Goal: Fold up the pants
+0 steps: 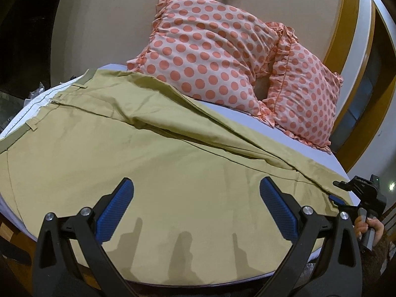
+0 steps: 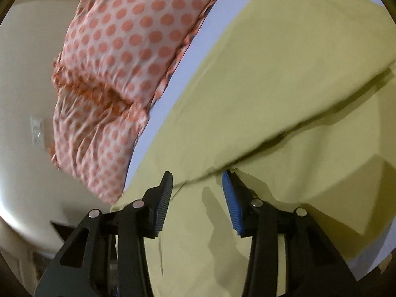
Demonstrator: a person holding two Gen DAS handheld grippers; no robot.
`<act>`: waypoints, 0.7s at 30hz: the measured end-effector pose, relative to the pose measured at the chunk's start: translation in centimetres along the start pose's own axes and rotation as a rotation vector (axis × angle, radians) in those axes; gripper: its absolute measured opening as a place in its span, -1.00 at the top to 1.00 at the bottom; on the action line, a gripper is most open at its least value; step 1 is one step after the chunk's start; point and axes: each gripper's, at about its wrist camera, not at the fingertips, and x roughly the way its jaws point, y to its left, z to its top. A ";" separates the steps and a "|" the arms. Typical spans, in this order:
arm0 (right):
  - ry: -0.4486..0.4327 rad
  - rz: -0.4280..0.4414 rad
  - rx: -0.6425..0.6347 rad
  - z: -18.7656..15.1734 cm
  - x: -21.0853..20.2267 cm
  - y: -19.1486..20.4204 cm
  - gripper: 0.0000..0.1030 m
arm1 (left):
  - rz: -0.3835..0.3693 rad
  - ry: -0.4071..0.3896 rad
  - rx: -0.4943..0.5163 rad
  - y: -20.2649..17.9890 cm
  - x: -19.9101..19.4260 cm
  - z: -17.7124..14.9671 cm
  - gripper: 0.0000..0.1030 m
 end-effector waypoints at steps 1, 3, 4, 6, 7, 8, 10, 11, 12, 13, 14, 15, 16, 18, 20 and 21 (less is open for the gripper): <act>-0.026 -0.007 0.018 0.1 -0.2 -0.2 0.15 | 0.001 -0.003 -0.001 0.1 0.0 0.1 -0.97; -0.093 -0.019 0.061 0.5 -0.6 -0.6 0.16 | 0.003 -0.008 -0.004 0.2 0.2 0.4 -0.97; -0.119 -0.025 0.084 0.6 -0.7 -0.9 0.17 | 0.000 -0.011 -0.007 0.3 0.3 0.5 -0.97; -0.174 -0.029 0.136 1.0 -1.1 -1.4 0.17 | -0.018 -0.019 -0.011 0.2 0.5 1.1 -0.97; -0.195 -0.031 0.149 1.1 -1.3 -1.6 0.17 | -0.025 -0.022 -0.011 0.2 0.6 1.3 -0.97; -0.231 -0.036 0.157 1.4 -1.2 -1.6 0.17 | -0.028 -0.024 -0.009 0.2 0.7 1.6 -0.97; -0.276 -0.059 0.139 2.1 -1.0 -1.8 0.43 | -0.050 -0.024 -0.006 0.2 1.0 2.4 -0.97; -0.278 -0.064 0.123 2.8 -0.6 -2.1 0.71 | -0.070 -0.021 -0.007 0.3 1.2 2.8 -0.97; -0.266 -0.023 0.120 3.5 -0.4 -2.8 0.96 | -0.101 -0.015 -0.013 0.5 1.4 3.4 -0.97; -0.263 0.024 0.133 3.8 -0.7 -3.4 0.97 | -0.130 -0.011 -0.022 0.7 1.6 4.0 -0.97; -0.276 0.092 0.140 3.9 -1.7 -4.0 0.97 | -0.161 -0.007 -0.034 1.1 1.8 4.6 -0.97; -0.293 0.127 0.119 3.8 -2.6 -4.1 0.97 | -0.185 -0.002 -0.049 1.4 2.1 5.4 -0.97; -0.310 0.147 0.099 3.7 -3.3 -3.9 0.97 | -0.197 0.002 -0.061 1.7 2.5 6.1 -0.97; -0.352 0.188 0.050 3.5 -5.5 -3.7 0.97 | -0.196 0.023 -0.088 2.5 4.1 8.1 -0.97; -0.368 0.209 0.026 3.3 -6.6 -3.4 0.97 | -0.172 0.072 -0.117 3.4 6.8 10.2 -0.96; -0.373 0.214 0.013 3.3 -6.9 -3.3 0.97 | -0.162 0.089 -0.129 3.6 7.9 10.9 -0.96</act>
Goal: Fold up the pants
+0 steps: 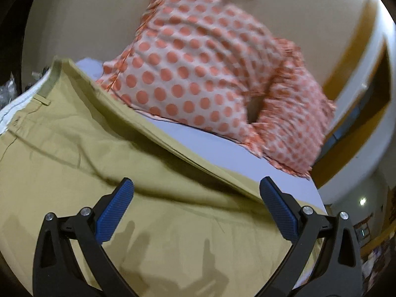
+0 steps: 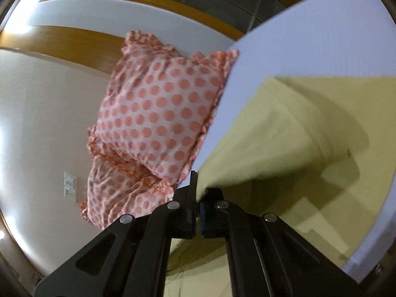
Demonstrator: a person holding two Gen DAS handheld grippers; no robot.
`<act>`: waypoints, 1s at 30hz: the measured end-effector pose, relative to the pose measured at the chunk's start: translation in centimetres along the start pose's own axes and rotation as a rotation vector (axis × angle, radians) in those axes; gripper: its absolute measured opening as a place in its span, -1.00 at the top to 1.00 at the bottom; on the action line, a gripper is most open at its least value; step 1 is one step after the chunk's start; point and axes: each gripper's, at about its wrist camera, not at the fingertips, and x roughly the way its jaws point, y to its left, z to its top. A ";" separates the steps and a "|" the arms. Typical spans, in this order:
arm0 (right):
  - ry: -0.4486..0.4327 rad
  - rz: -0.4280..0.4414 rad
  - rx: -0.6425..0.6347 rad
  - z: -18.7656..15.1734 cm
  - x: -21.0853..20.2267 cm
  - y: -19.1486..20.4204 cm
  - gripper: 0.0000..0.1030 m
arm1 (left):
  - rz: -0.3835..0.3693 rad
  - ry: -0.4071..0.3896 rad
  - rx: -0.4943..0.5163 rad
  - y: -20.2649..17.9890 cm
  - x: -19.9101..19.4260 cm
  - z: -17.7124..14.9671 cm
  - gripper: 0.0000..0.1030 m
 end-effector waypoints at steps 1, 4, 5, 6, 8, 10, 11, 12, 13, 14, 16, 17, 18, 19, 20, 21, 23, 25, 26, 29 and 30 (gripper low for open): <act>0.000 0.008 -0.007 0.1 -0.1 0.1 0.97 | 0.025 0.022 -0.018 0.5 1.6 1.1 -0.95; 0.007 0.012 -0.023 0.1 0.0 0.2 0.97 | 0.076 0.083 -0.077 2.2 5.5 3.2 -0.80; 0.010 0.012 -0.025 0.1 0.1 0.2 0.97 | 0.103 0.105 -0.102 2.9 7.3 4.1 -0.71; 0.014 0.013 -0.024 0.1 0.1 0.1 0.97 | 0.127 0.120 -0.127 3.6 8.5 4.7 -0.65; 0.019 0.013 -0.026 0.2 0.2 -0.1 0.97 | 0.187 0.144 -0.166 5.1 10.7 5.8 -0.29; 0.023 0.011 -0.033 0.3 0.3 -0.2 0.97 | 0.228 0.165 -0.203 6.5 12.2 6.2 0.29; 0.026 0.009 -0.040 0.4 0.4 -0.1 0.97 | 0.219 0.180 -0.243 7.5 12.8 6.2 0.83; 0.030 0.010 -0.046 0.6 0.6 0.0 0.97 | 0.204 0.184 -0.273 8.0 12.8 6.1 0.86; 0.032 0.012 -0.053 0.9 0.7 0.3 0.97 | 0.183 0.168 -0.299 8.3 12.1 5.9 0.87; 0.028 0.014 -0.059 1.1 0.6 0.5 0.97 | 0.176 0.150 -0.291 8.1 11.3 5.7 0.89; 0.013 0.030 -0.075 1.5 -0.1 1.1 0.97 | 0.179 0.097 -0.207 6.6 7.8 4.9 0.90; 0.000 0.041 -0.088 1.8 -0.8 1.4 0.97 | 0.173 0.057 -0.159 5.7 4.7 3.9 0.89; -0.010 0.048 -0.096 2.0 -1.5 1.6 0.97 | 0.169 0.037 -0.135 5.1 2.9 3.2 0.89; -0.020 0.048 -0.108 2.2 -2.5 1.7 0.97 | 0.163 0.004 -0.104 4.5 0.0 1.8 0.88; -0.024 0.040 -0.116 2.2 -3.1 1.6 0.97 | 0.165 -0.020 -0.079 3.9 -2.6 -0.3 0.85; -0.025 0.019 -0.126 2.0 -3.8 1.3 0.97 | 0.168 -0.038 -0.061 3.6 -4.8 -2.4 0.85; -0.017 -0.052 -0.142 1.6 -4.6 0.2 0.97 | 0.181 -0.042 -0.055 3.4 -7.4 -5.9 0.84; 0.005 -0.119 -0.132 1.1 -4.7 -1.4 0.97 | 0.213 -0.023 -0.063 3.8 -8.9 -10.0 0.84; 0.022 -0.152 -0.111 0.9 -4.7 -2.7 0.97 | 0.227 -0.011 -0.074 4.1 -9.2 -11.5 0.84; 0.049 -0.195 -0.071 0.2 -4.7 -4.9 0.97 | 0.214 0.028 -0.150 5.7 -9.2 -14.6 0.82; 0.050 -0.202 -0.076 0.0 -4.7 -5.1 0.97 | 0.209 0.028 -0.165 6.3 -9.0 -14.7 0.82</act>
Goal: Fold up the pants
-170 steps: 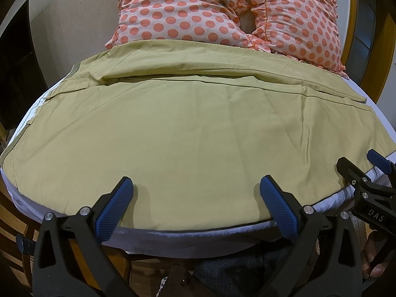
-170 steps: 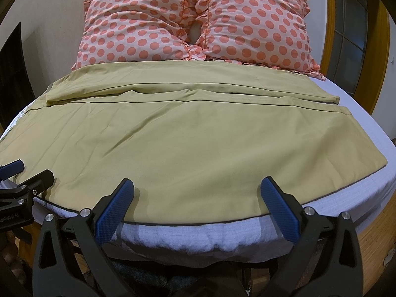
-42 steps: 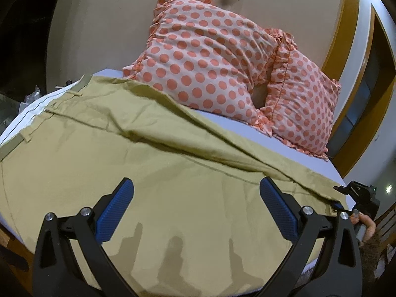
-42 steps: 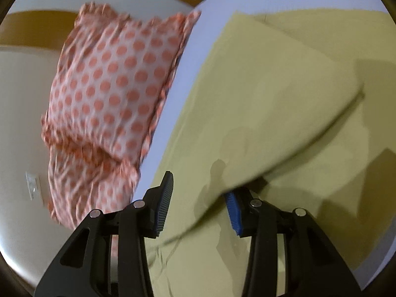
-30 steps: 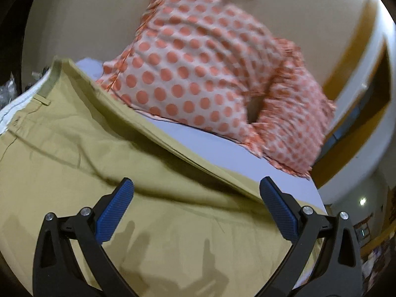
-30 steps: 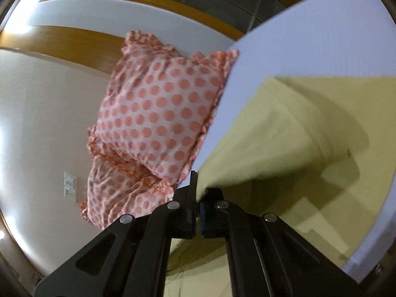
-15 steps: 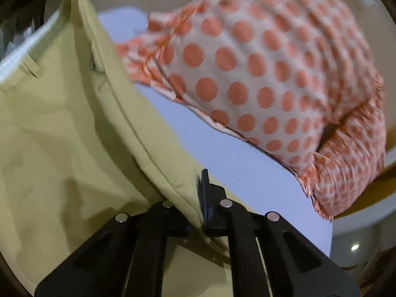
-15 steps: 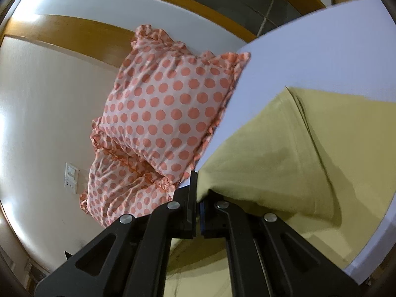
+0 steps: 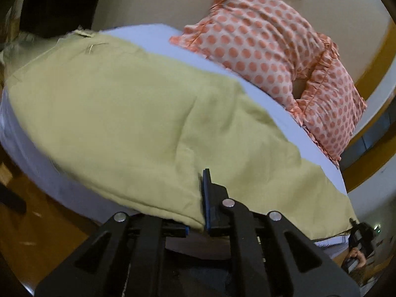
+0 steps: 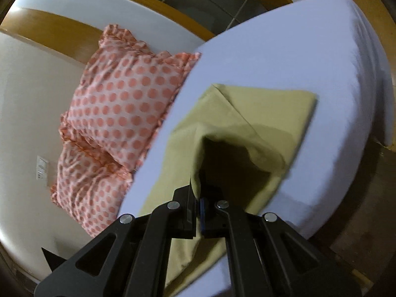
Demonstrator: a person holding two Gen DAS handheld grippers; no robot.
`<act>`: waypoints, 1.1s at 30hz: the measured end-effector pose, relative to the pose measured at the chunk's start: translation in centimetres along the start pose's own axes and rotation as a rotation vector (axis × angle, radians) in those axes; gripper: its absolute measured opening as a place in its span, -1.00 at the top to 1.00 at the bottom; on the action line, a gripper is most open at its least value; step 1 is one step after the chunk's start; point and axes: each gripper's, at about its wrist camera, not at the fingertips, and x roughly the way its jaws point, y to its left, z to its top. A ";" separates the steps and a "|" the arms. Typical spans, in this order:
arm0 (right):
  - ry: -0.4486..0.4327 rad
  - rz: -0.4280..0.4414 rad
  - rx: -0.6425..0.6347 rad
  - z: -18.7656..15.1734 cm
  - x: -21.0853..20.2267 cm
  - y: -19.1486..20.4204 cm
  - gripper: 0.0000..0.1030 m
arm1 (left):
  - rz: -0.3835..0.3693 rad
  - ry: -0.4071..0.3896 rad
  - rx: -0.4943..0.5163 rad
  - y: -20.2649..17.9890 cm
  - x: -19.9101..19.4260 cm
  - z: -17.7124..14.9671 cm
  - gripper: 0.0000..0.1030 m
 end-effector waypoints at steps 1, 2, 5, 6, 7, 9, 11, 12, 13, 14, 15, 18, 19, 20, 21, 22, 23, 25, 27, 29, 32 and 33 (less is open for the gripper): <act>0.001 -0.005 -0.002 -0.1 0.0 -0.2 0.97 | -0.014 -0.003 -0.018 0.3 0.1 -0.1 0.78; 0.000 -0.007 -0.001 -0.2 -0.1 -0.5 0.97 | -0.019 -0.008 -0.022 0.5 -0.1 -0.3 0.75; 0.007 -0.056 -0.017 -0.3 -0.4 -0.9 0.96 | -0.030 -0.014 -0.019 0.7 -0.1 -0.6 0.73; 0.008 -0.078 -0.024 -0.4 -0.6 -1.0 0.96 | -0.042 -0.016 -0.015 0.8 -0.3 -0.7 0.71; -0.002 -0.100 -0.029 -0.3 -0.9 -0.9 0.78 | -0.049 -0.020 -0.011 0.8 -0.4 -0.8 0.65; -0.073 -0.137 -0.040 0.1 -2.6 -1.0 0.29 | -0.064 -0.032 -0.006 1.1 -1.0 -1.2 0.49; -0.177 -0.200 -0.061 0.6 -4.5 -1.2 -0.28 | -0.076 -0.055 0.004 1.2 -1.6 -1.4 0.25; -0.210 -0.218 -0.070 0.7 -5.1 -1.3 -0.29 | -0.074 -0.072 0.011 1.3 -2.1 -1.6 0.21; -0.218 -0.223 -0.072 0.9 -5.3 -1.5 -0.29 | -0.069 -0.082 0.014 1.4 -2.3 -1.6 0.10; -0.209 -0.224 -0.065 1.1 -5.1 -1.9 -0.29 | -0.065 -0.096 0.016 1.5 -2.7 -1.7 0.06; -0.206 -0.218 -0.059 1.1 -5.0 -2.2 -0.29 | -0.070 -0.106 0.014 1.8 -3.0 -1.8 0.05; -0.194 -0.193 -0.080 0.8 -4.5 -1.9 -0.30 | -0.068 -0.115 -0.007 2.5 -3.5 -2.0 0.01; -0.179 -0.175 -0.086 0.6 -4.3 -1.6 -0.30 | -0.062 -0.121 -0.012 2.8 -3.7 -2.1 -0.03; -0.160 -0.159 -0.102 0.3 -3.9 -1.3 -0.30 | -0.059 -0.126 -0.017 3.1 -3.9 -2.1 -0.03; -0.141 -0.145 -0.120 -0.1 -3.5 -0.9 -0.30 | -0.061 -0.130 -0.022 3.4 -4.2 -2.2 -0.03; -0.133 -0.137 -0.134 -0.4 -3.4 -0.6 -0.30 | -0.061 -0.133 -0.027 3.6 -4.4 -2.2 -0.04; -0.122 -0.121 -0.155 -1.0 -3.2 -0.2 -0.30 | -0.061 -0.135 -0.029 3.7 -4.5 -2.2 -0.05; -0.115 -0.107 -0.197 -2.0 -2.8 0.5 -0.28 | -0.060 -0.139 -0.035 4.0 -4.6 -2.2 -0.07; -0.104 -0.094 -0.240 -2.8 -2.3 1.1 -0.08 | -0.064 -0.139 -0.036 4.0 -4.6 -2.3 -0.09; -0.102 -0.089 -0.252 -3.2 -1.9 1.2 0.15 | -0.070 -0.142 -0.031 4.0 -4.7 -2.4 -0.12; -0.109 -0.098 -0.237 -3.1 -1.2 0.6 0.74 | -0.081 -0.148 -0.027 4.0 -4.9 -2.4 -0.12; -0.112 -0.089 -0.231 -3.0 -1.1 0.5 0.82 | -0.084 -0.152 -0.028 4.1 -5.0 -2.4 -0.12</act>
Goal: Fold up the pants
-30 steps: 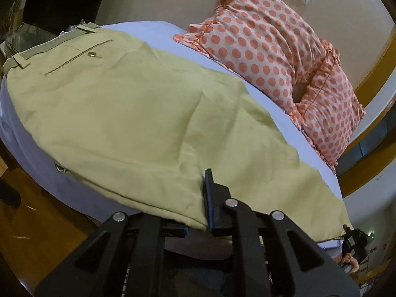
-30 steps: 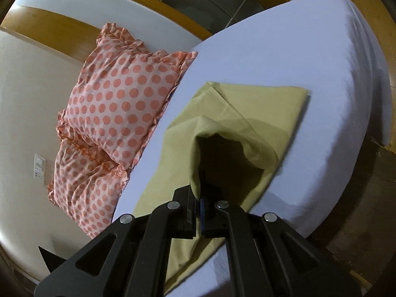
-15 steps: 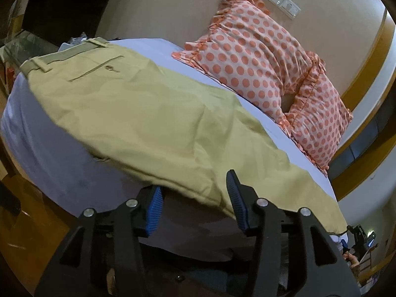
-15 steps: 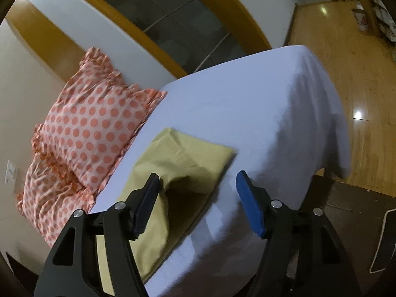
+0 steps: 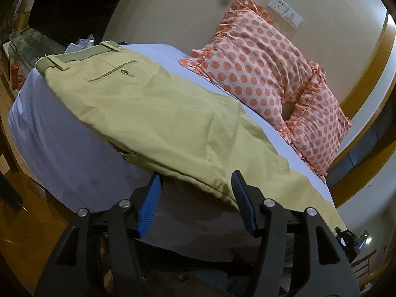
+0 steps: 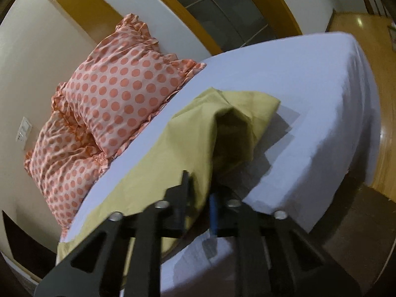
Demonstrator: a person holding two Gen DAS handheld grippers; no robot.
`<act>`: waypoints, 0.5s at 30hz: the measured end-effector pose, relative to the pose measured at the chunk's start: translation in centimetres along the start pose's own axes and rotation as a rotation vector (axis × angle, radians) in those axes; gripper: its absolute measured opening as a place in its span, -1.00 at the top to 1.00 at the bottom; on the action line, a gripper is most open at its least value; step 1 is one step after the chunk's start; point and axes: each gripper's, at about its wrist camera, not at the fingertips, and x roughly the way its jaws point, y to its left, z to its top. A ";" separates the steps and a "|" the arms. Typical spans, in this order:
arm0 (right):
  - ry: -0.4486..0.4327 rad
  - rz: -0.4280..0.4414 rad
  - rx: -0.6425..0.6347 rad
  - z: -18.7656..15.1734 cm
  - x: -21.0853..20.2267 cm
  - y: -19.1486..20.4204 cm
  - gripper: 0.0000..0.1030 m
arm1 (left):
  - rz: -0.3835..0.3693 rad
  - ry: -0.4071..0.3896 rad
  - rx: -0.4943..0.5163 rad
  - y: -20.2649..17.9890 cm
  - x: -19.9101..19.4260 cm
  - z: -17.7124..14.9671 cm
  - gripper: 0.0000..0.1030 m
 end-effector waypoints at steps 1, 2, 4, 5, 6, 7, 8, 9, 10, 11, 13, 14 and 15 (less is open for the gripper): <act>-0.006 0.003 -0.003 0.1 0.2 0.2 0.86 | -0.003 -0.004 -0.002 0.1 -0.1 0.0 -0.13; -0.023 0.003 -0.026 0.3 0.2 0.8 0.87 | -0.005 -0.008 -0.005 0.2 -0.2 0.0 -0.13; -0.055 0.026 -0.072 0.7 0.2 2.5 0.89 | -0.015 -0.022 -0.010 0.4 -0.6 0.1 -0.14; -0.068 0.052 -0.099 1.1 0.3 4.0 0.89 | -0.017 -0.027 -0.010 0.5 -0.7 0.1 -0.15; -0.079 0.093 -0.131 1.5 0.4 6.1 0.89 | -0.018 -0.034 -0.009 0.5 -0.9 0.1 -0.16; -0.080 0.125 -0.149 1.6 0.5 7.3 0.89 | -0.017 -0.039 -0.009 0.6 -1.0 0.0 -0.18; -0.076 0.185 -0.181 1.6 0.7 9.8 0.89 | -0.013 -0.045 -0.008 0.7 -1.2 -0.1 -0.20; -0.065 0.247 -0.212 1.2 0.9 12.1 0.89 | -0.011 -0.050 -0.008 0.7 -1.3 -0.1 -0.20; -0.049 0.298 -0.239 0.8 1.1 13.9 0.89 | -0.007 -0.054 -0.009 0.8 -1.4 -0.2 -0.21; -0.014 0.371 -0.287 -0.4 1.5 16.8 0.89 | -0.006 -0.055 -0.010 0.9 -1.5 -0.3 -0.21; 0.095 0.519 -0.400 -4.4 2.2 22.3 0.89 | -0.005 -0.060 -0.010 1.1 -1.7 -0.5 -0.22; 0.146 0.564 -0.446 -6.2 2.4 24.1 0.89 | -0.002 -0.064 -0.007 1.2 -1.9 -0.6 -0.23; 0.222 0.609 -0.516 -8.9 2.7 26.2 0.89 | 0.002 -0.070 0.004 1.2 -2.1 -0.7 -0.24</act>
